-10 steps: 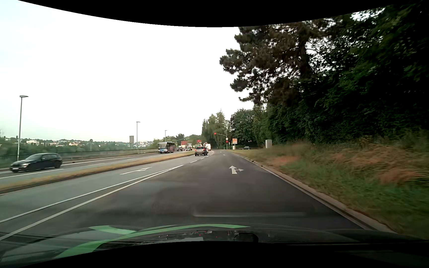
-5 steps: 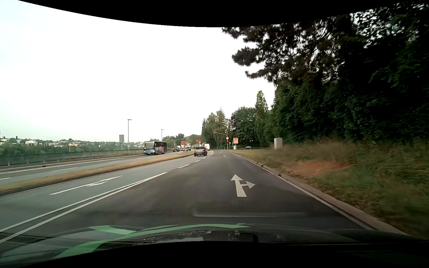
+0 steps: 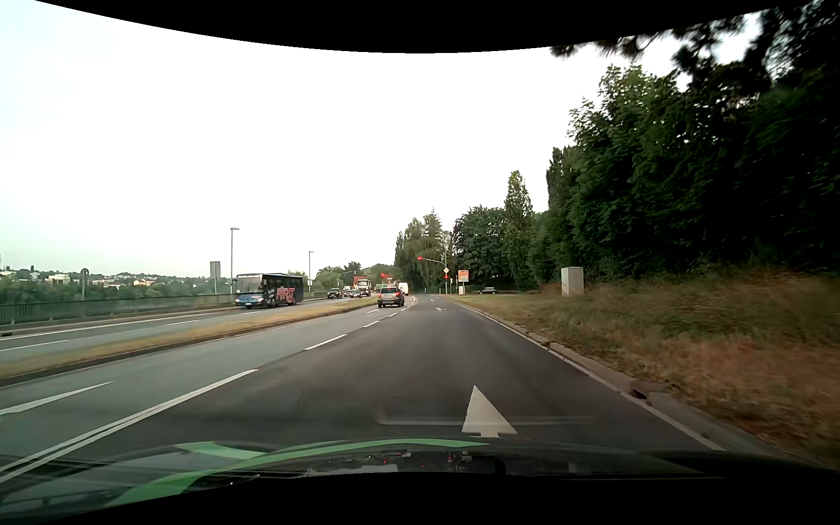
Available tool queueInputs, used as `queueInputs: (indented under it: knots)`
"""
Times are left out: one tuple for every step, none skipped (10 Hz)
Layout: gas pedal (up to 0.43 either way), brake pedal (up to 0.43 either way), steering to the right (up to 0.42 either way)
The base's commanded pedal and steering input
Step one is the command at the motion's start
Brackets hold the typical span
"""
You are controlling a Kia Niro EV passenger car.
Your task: Follow the waypoints while adhering to traffic rules and regulations
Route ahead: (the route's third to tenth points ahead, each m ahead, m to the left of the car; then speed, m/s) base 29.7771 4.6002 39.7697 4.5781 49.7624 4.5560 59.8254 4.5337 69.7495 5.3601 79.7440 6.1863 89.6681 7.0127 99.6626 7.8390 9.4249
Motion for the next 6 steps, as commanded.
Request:
queueInputs:
  knots:
    - [0.0,0.0,-0.004]
    - [0.0,0.0,-0.004]
    - [0.0,0.0,-0.004]
    - [0.0,0.0,-0.005]
    - [0.0,0.0,-0.007]
    - [0.0,0.0,-0.007]
